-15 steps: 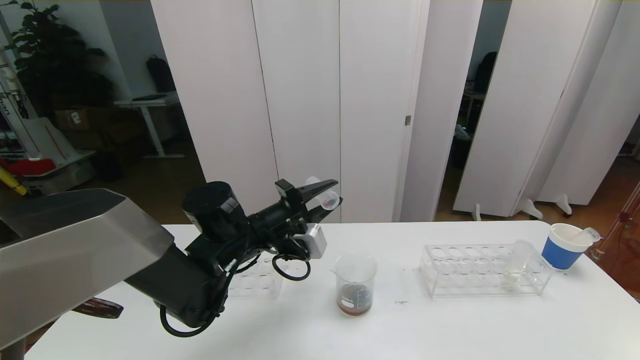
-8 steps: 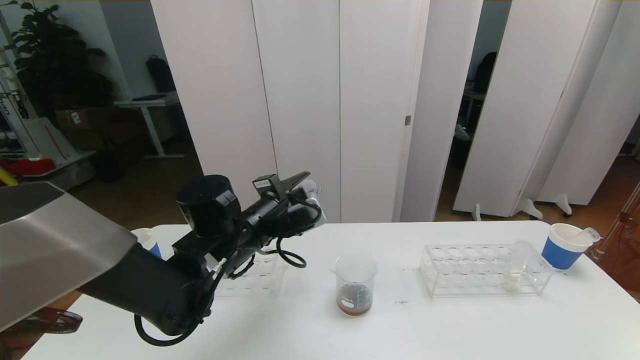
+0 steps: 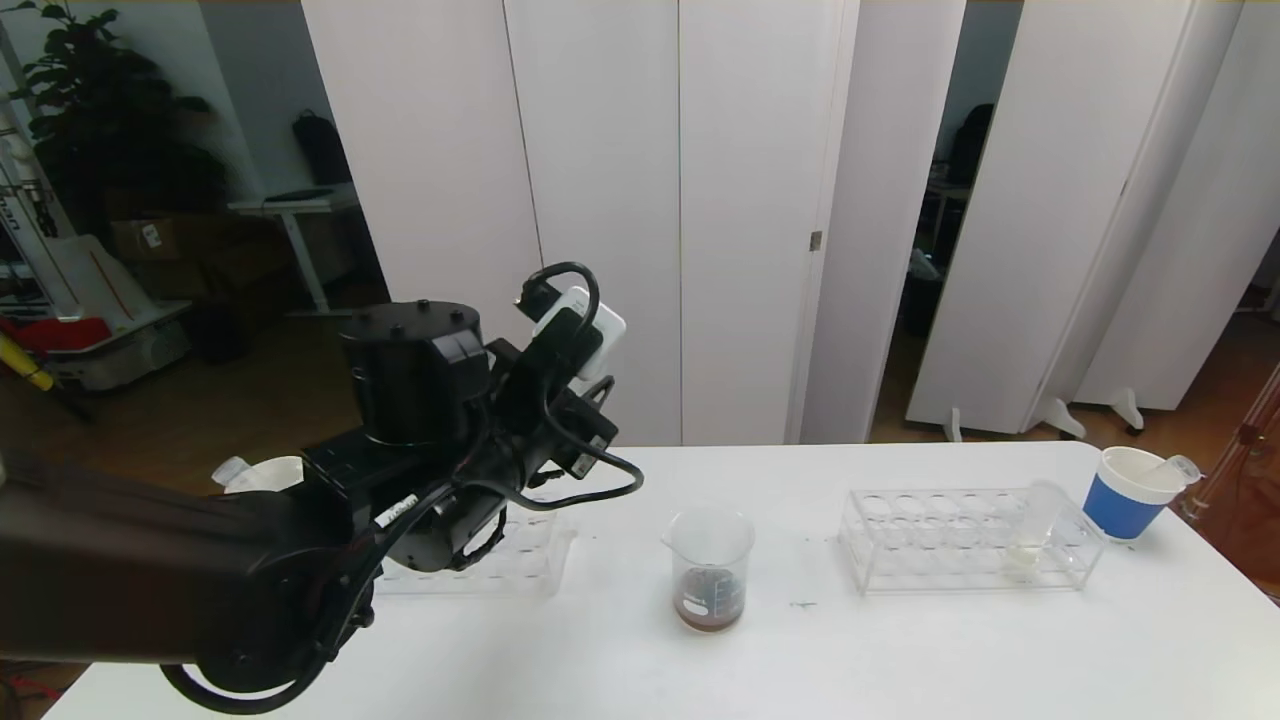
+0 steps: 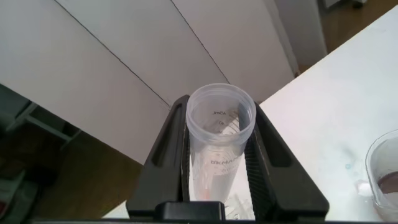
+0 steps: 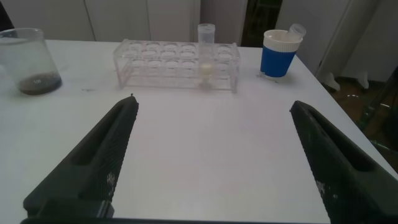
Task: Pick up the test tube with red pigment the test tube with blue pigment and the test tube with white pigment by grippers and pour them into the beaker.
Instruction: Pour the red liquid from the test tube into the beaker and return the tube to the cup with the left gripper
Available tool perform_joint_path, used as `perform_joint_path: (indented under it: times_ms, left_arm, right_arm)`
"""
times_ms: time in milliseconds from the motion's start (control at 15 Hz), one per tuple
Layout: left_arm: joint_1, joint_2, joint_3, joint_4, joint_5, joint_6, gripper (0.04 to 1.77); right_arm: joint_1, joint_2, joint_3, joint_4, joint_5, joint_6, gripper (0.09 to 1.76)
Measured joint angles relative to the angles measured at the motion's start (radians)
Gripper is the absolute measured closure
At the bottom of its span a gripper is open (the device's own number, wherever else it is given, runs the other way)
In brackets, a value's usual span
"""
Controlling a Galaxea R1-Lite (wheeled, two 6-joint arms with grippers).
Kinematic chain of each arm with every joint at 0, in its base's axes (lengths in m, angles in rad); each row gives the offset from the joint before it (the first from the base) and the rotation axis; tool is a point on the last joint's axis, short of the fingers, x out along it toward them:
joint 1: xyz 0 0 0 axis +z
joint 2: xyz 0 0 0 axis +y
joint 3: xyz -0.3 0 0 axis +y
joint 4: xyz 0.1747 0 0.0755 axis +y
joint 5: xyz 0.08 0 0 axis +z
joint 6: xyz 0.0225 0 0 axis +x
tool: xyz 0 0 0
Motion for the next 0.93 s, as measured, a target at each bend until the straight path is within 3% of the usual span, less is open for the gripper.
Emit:
perform_joint_path:
  times_ms: [400, 800, 933]
  left_arm:
    - [0.027, -0.098, -0.139, 0.401, 0.027, -0.413, 1.22]
    - [0.073, -0.119, -0.178, 0.447, 0.026, -0.681, 1.22]
    - [0.093, -0.122, -0.161, 0.442, 0.053, -0.697, 1.22]
  right_arm:
    - [0.000, 0.000, 0.000, 0.000, 0.000, 0.000, 0.10]
    - [0.000, 0.000, 0.000, 0.000, 0.000, 0.000, 0.10]
    - [0.000, 0.000, 0.000, 0.000, 0.000, 0.000, 0.10]
